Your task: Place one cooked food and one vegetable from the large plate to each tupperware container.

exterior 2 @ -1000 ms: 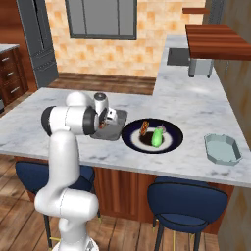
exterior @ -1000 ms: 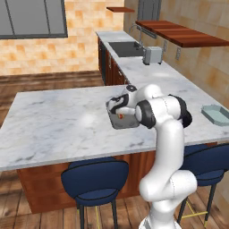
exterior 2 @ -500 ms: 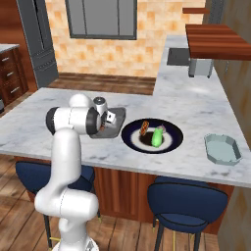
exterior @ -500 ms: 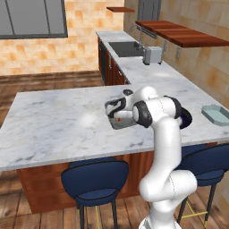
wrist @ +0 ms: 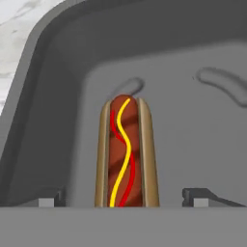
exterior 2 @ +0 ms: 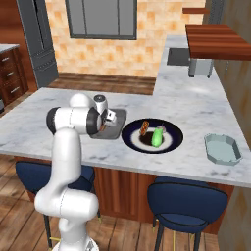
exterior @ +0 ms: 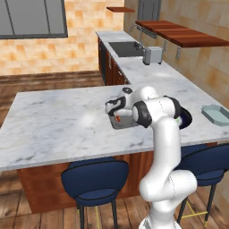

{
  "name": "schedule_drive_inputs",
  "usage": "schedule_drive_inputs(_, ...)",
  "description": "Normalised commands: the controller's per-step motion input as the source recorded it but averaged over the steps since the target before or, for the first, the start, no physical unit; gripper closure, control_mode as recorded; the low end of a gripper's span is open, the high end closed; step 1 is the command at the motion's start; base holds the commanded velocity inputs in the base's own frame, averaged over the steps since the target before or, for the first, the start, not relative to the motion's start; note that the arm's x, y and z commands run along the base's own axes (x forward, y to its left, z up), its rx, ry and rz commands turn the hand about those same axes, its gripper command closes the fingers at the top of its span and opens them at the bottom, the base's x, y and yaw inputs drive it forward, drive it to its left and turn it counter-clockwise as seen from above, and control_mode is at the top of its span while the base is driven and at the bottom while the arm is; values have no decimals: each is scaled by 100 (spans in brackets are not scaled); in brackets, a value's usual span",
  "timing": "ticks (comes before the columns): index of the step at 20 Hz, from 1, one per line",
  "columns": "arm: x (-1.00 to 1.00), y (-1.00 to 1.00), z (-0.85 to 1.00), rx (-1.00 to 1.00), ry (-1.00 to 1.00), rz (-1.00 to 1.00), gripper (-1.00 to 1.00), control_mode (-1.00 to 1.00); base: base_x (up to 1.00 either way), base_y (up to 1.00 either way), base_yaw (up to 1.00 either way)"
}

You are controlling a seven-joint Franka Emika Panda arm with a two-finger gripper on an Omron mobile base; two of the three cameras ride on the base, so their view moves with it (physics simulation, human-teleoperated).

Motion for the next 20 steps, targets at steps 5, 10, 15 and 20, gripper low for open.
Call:
schedule_drive_inputs(5, -74, -34, 36, 0, -5, -3, -100, -100, 0, 0, 0)
schedule_drive_inputs(10, -83, -51, 90, 0, -3, -5, -100, -100, 0, 0, 0)
schedule_drive_inputs(15, -59, -62, 96, 0, 9, -1, -100, -100, 0, 0, 0)
schedule_drive_inputs(20, -20, -49, 53, 0, 18, 0, -100, -100, 0, 0, 0)
